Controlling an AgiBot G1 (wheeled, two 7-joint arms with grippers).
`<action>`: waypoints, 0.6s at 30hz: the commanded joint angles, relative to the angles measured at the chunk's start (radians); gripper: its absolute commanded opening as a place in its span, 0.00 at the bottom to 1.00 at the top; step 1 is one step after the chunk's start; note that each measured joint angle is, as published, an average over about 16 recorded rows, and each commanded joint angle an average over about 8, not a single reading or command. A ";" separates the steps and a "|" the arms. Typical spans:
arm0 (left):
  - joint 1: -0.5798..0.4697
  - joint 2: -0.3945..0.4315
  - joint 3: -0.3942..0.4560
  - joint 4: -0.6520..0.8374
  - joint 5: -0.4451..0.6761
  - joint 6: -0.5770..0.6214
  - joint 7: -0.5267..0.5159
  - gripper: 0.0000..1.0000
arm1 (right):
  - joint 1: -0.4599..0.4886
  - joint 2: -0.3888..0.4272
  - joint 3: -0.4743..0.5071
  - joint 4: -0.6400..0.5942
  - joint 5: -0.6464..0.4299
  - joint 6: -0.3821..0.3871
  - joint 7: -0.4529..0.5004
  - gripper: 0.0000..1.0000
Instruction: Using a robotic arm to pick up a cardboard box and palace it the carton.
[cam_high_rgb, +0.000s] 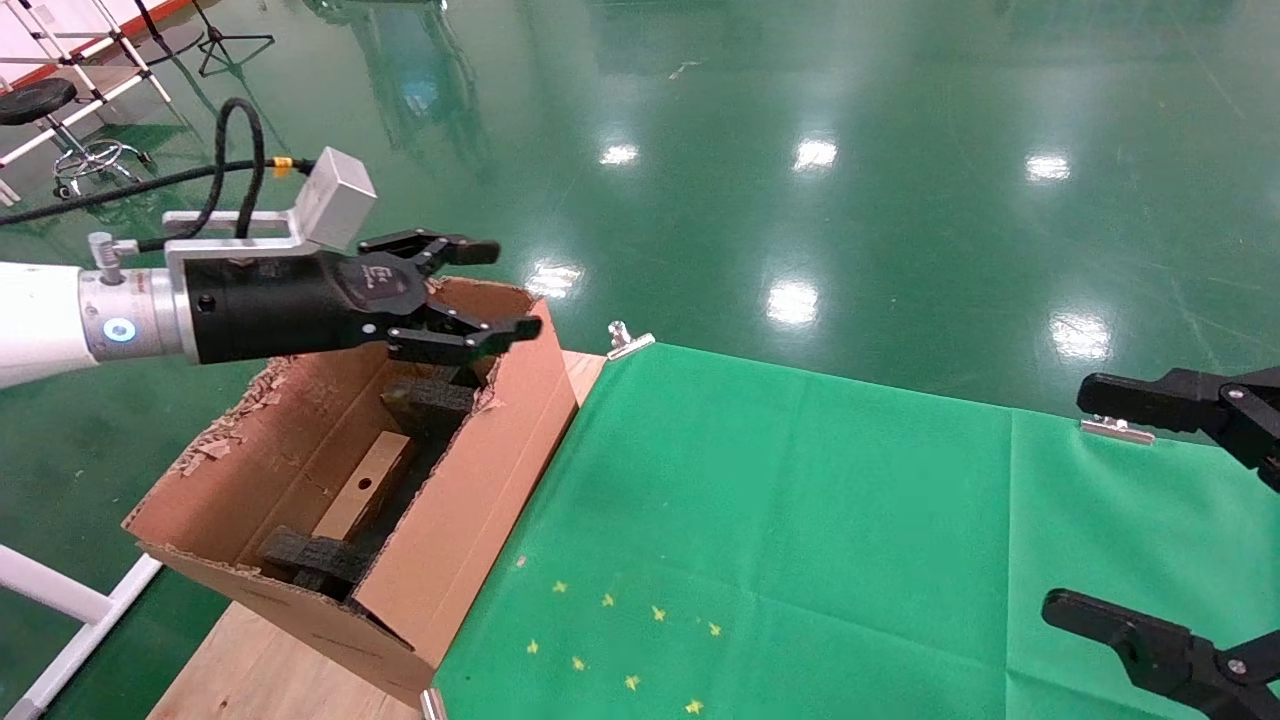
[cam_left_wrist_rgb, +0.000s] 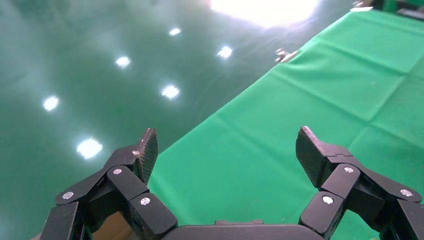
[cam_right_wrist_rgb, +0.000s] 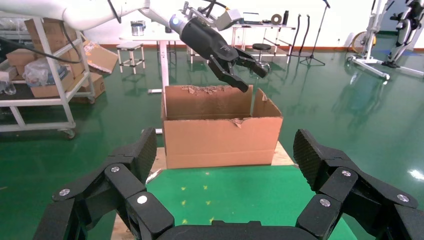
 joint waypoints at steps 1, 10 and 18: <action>0.024 -0.001 -0.004 -0.038 -0.031 0.002 -0.004 1.00 | 0.000 0.000 0.000 0.000 0.000 0.000 0.000 1.00; 0.130 -0.003 -0.023 -0.211 -0.170 0.012 -0.022 1.00 | 0.000 0.000 0.000 0.000 0.000 0.000 0.000 1.00; 0.225 -0.005 -0.039 -0.364 -0.293 0.021 -0.039 1.00 | 0.000 0.000 0.000 0.000 0.000 0.000 0.000 1.00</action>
